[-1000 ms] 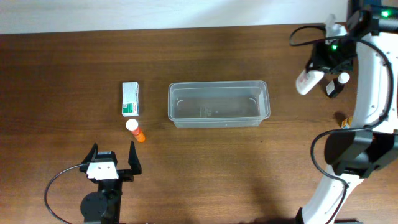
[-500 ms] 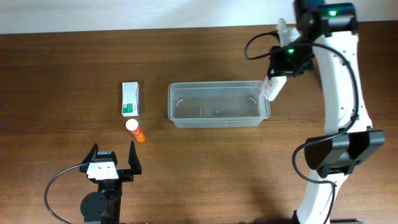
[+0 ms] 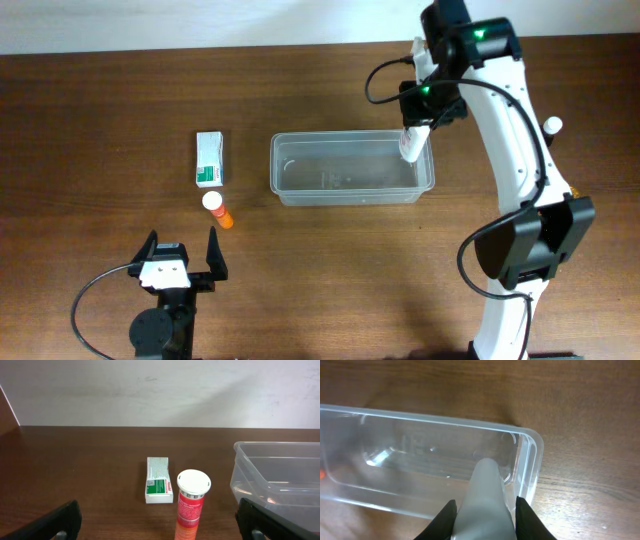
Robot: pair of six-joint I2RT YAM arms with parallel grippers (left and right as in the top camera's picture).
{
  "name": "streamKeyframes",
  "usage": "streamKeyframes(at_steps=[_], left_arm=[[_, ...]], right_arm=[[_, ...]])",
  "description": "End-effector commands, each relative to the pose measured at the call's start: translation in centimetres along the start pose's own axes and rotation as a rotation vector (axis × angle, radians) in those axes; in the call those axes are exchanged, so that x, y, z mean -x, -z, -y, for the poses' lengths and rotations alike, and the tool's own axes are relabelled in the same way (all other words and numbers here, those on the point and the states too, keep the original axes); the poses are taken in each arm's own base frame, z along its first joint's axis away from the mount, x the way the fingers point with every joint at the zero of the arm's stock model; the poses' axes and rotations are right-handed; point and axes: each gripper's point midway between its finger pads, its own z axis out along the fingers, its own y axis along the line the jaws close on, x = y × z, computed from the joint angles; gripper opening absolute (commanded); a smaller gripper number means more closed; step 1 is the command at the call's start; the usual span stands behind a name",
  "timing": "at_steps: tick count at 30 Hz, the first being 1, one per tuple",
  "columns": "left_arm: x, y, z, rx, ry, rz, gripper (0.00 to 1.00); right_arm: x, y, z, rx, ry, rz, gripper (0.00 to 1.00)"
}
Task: Pack container
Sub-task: 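Carry the spray bottle to the container's right end and lower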
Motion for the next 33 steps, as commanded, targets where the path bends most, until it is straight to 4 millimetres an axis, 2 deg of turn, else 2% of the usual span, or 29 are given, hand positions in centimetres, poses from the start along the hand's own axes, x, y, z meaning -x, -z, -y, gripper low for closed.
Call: streamKeyframes(at_steps=[1,13,19,33], left_arm=[[-0.1,0.0,0.1,-0.005,-0.015,0.003,0.99],[-0.1,0.0,0.1,-0.005,-0.015,0.003,1.00],[-0.1,0.0,0.1,-0.005,-0.015,0.003,0.99],[-0.1,0.0,0.1,-0.006,-0.015,0.003,0.99]], right_arm=[[-0.2,-0.2,0.0,-0.021,-0.036,0.013,0.12],[0.1,-4.4,0.6,-0.022,-0.096,0.014,0.09],[0.2,-5.6,1.7,-0.077,-0.096,0.028,0.09],[0.0,-7.5,1.9,-0.072,-0.097,0.026,0.09]])
